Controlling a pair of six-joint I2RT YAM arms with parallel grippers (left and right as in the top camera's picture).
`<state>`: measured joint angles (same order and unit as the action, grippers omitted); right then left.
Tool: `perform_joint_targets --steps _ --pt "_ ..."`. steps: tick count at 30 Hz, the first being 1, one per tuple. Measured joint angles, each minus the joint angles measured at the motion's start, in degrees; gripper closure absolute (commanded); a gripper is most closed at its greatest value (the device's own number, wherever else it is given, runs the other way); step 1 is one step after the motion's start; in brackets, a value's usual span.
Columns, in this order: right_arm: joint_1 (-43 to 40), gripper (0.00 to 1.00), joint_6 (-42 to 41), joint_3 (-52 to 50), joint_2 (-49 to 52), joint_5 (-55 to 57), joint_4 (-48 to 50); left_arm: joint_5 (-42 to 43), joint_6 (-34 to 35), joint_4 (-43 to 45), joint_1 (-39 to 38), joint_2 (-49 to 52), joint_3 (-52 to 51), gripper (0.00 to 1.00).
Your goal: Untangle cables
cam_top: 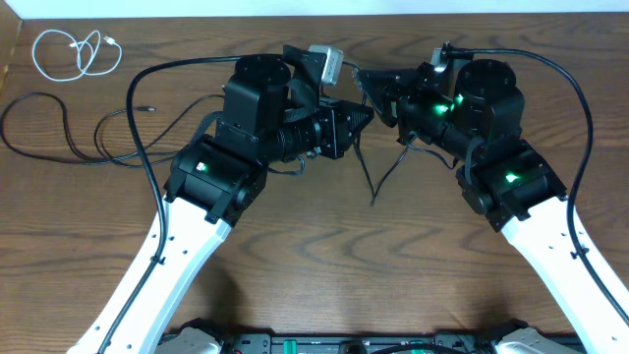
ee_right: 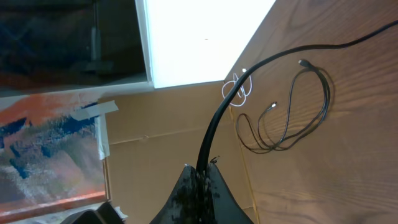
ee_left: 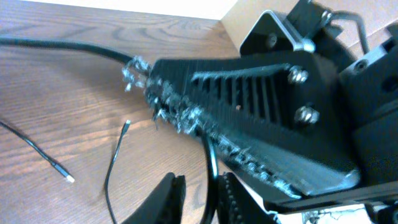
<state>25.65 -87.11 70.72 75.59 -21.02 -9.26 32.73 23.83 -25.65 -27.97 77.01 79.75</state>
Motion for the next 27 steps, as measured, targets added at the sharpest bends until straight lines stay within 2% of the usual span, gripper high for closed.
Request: perform_joint_targets --steps 1,2,8,13,23,27 --pt "0.0 0.98 0.0 0.0 0.0 0.0 -0.1 0.0 0.1 0.2 0.0 0.0 0.0 0.92" --pt "0.0 0.98 0.0 0.0 0.0 0.0 -0.2 0.0 0.0 0.2 0.0 0.0 0.0 0.92" --pt "0.0 0.98 1.1 0.0 0.0 0.0 -0.7 0.0 -0.1 0.2 0.0 0.0 0.0 0.93" --pt "-0.7 0.99 5.7 0.0 0.0 0.0 -1.8 -0.1 0.3 -0.6 0.0 0.0 0.0 0.93" --pt "-9.8 0.98 13.7 0.1 0.0 3.2 -14.2 -1.8 0.3 -5.9 0.0 -5.7 -0.2 0.92" --pt "-11.4 0.88 15.1 0.1 0.0 3.9 -17.6 -3.1 0.3 -8.9 0.0 -8.3 -0.2 0.93"
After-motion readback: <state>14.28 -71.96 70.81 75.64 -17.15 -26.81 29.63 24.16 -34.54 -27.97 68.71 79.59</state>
